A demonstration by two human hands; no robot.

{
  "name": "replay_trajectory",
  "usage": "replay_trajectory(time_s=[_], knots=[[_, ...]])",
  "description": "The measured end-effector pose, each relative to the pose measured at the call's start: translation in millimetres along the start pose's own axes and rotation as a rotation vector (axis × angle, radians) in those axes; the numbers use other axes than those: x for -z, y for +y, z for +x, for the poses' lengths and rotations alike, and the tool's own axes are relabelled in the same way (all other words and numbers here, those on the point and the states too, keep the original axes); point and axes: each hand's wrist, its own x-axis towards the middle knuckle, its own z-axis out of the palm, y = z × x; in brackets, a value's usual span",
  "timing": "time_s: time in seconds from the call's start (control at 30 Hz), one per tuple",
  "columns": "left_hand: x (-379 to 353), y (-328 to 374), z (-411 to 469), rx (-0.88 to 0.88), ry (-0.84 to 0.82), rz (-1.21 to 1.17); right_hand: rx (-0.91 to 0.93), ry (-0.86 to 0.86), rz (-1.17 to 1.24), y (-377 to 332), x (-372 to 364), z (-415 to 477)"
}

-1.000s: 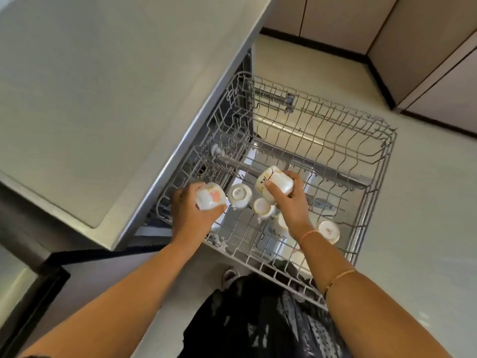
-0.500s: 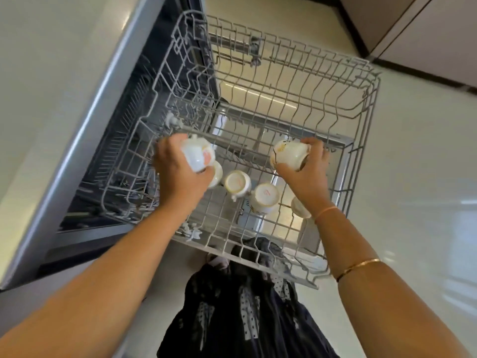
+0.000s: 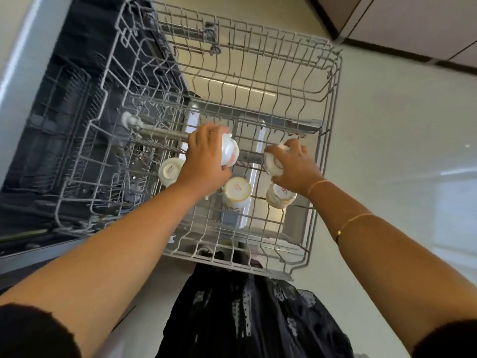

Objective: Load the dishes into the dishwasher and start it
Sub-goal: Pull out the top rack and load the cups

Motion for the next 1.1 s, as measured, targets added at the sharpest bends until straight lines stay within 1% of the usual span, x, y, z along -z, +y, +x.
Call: replay_trajectory(time_s=[0.1,0.33,0.5,0.63,0.77,0.93,1.0,1.1], knots=[[-7,4,4,-0.028,-0.051,0.022,-0.054,-0.059,0.056,7,-1,7],[-25,20,16,-0.084,-0.177,0.045,-0.104,-0.161,0.056,13,-2,19],[-43,28,23,-0.145,-0.249,0.115,-0.103,-0.172,0.081,16,-6,20],[-61,34,28,-0.116,-0.276,0.121,-0.087,-0.181,0.089,17,-6,21],[-74,33,28,-0.100,-0.256,0.137,-0.064,-0.221,0.084,20,-6,23],[-78,32,33,-0.047,-0.380,0.132,-0.066,-0.285,0.110,23,-4,26],[-76,31,35,-0.029,-0.411,0.143,-0.061,-0.261,0.102,23,-6,24],[-70,32,35,0.036,-0.412,0.116,-0.059,-0.174,0.120,19,-12,18]])
